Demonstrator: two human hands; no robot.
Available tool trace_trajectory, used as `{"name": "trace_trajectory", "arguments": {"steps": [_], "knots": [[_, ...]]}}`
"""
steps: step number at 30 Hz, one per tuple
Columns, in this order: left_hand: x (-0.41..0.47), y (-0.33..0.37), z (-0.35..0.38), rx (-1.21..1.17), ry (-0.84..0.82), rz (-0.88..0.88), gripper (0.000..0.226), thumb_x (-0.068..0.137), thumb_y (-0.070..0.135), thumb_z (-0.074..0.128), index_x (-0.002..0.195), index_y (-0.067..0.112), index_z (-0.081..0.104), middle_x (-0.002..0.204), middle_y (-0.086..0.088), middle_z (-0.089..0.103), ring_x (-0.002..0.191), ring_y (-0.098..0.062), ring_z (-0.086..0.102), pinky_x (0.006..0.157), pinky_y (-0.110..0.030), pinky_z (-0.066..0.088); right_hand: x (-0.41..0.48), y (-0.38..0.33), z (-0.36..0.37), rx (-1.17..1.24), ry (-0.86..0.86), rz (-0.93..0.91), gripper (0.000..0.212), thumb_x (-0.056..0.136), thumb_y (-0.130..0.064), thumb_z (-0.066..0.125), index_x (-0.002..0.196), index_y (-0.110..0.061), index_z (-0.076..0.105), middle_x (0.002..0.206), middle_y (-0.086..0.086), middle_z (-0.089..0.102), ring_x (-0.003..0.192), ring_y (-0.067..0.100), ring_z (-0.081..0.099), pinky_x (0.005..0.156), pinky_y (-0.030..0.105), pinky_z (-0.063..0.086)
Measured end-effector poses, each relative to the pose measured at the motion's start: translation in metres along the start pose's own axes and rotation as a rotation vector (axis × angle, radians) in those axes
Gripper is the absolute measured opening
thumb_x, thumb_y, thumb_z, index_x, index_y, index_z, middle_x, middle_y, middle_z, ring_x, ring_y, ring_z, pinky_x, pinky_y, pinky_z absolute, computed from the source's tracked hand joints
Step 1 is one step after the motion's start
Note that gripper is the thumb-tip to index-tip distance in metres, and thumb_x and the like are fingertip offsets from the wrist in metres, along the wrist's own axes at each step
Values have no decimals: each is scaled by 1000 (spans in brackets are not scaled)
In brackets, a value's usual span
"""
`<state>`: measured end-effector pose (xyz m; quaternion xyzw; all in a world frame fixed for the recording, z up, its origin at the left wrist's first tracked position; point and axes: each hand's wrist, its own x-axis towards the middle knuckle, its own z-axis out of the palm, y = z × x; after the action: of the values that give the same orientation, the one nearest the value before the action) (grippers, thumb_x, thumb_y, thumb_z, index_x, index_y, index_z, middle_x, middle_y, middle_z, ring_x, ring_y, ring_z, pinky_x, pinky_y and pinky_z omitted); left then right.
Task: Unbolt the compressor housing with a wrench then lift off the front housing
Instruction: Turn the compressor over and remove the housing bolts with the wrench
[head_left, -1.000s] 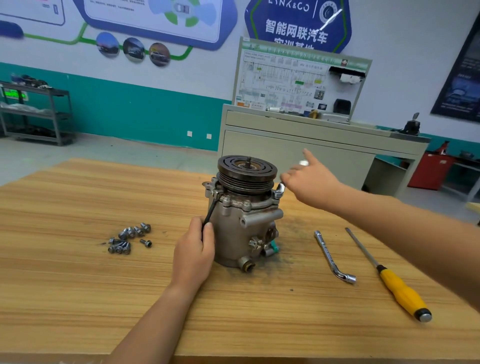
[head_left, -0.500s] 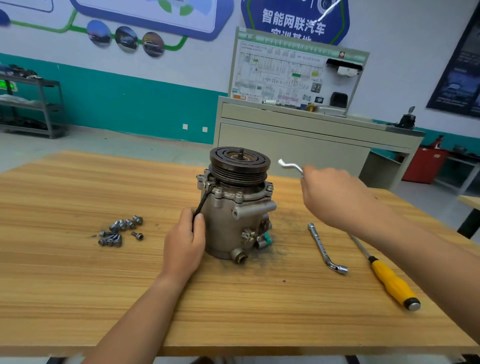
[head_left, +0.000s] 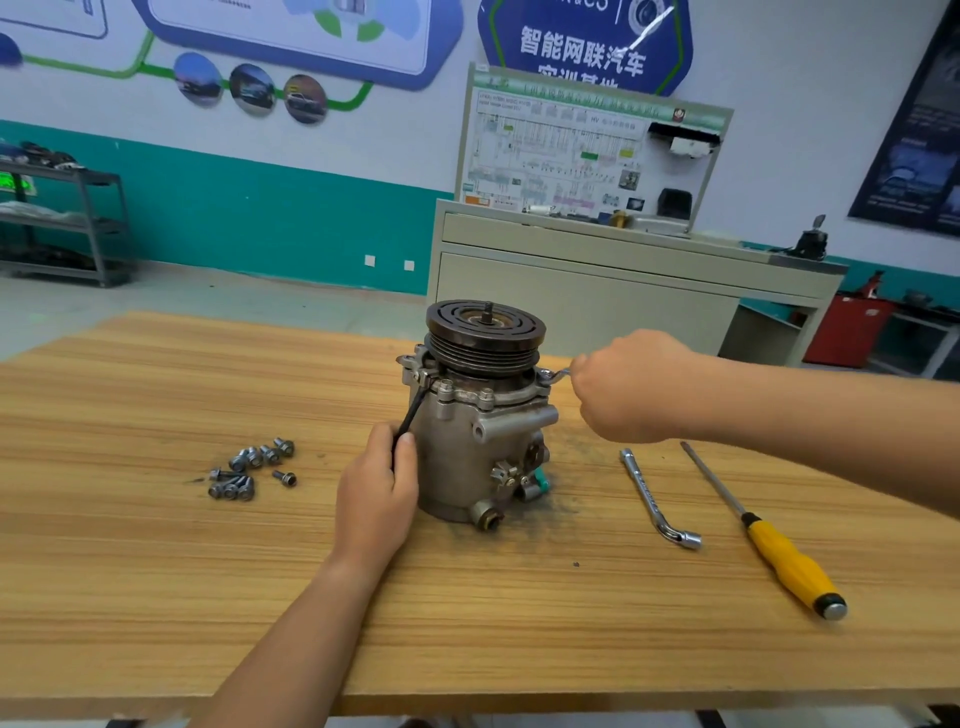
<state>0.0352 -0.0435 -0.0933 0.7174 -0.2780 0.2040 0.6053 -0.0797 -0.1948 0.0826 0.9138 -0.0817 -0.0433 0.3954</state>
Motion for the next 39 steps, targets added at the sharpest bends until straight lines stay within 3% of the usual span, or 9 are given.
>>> {"name": "trace_trajectory", "arguments": {"steps": [4,6,9,12,20,23,27,33,39], "knots": [[-1,-1,-1,-6,-3,-3,20,89,34,36,86,20,50,61,5,53,59,-20,54,58,-47,46,11,18,9,-88,-2,-44,17,93,-8,38,106,-7,48,63,-2,44,51,12,40,45,24,34],[0,-1,0,-6,0,3,19,90,32,37,85,19,50,60,6,52,56,-16,52,57,-43,43,26,22,16,-77,41,-49,18,93,-8,42,108,-8,51,79,1,58,67,18,55,69,29,48],[0,0,0,5,-3,2,14,96,22,42,85,20,49,60,8,51,55,-10,49,57,-41,41,56,15,31,-19,240,-53,25,92,-4,43,115,-9,50,108,6,62,101,23,58,103,39,32],[0,-1,0,9,-12,-11,15,97,20,43,85,16,50,60,4,52,56,-18,51,57,-44,42,70,10,47,109,413,-30,35,91,-2,42,125,-8,47,120,7,58,113,22,52,110,37,18],[0,2,1,-3,-7,-2,16,88,33,36,77,24,43,58,7,49,54,-12,46,56,-41,38,24,18,54,990,627,434,26,100,-22,33,111,-6,50,71,6,55,62,24,54,53,39,43],[0,2,1,0,-1,0,18,88,33,36,79,20,44,58,3,51,55,-21,48,57,-43,40,6,12,45,827,428,436,22,98,-21,36,97,-8,54,63,0,46,55,16,45,45,29,30],[0,3,0,2,3,0,19,90,32,39,80,18,47,60,-2,54,59,-27,53,58,-47,43,-7,-6,35,576,156,348,18,95,-15,40,96,-14,57,70,0,51,63,15,51,56,31,47],[0,5,0,-2,8,-15,21,88,33,37,83,16,49,63,-2,55,64,-34,57,61,-49,46,-6,-17,9,252,89,241,13,88,-2,45,83,-14,43,61,-1,35,50,13,31,41,24,23],[0,4,-1,-3,11,0,20,88,32,37,81,17,47,59,0,53,60,-30,53,59,-46,43,-1,-7,6,137,80,119,7,91,-14,42,85,-14,45,61,-2,38,50,12,36,40,24,26]]}}
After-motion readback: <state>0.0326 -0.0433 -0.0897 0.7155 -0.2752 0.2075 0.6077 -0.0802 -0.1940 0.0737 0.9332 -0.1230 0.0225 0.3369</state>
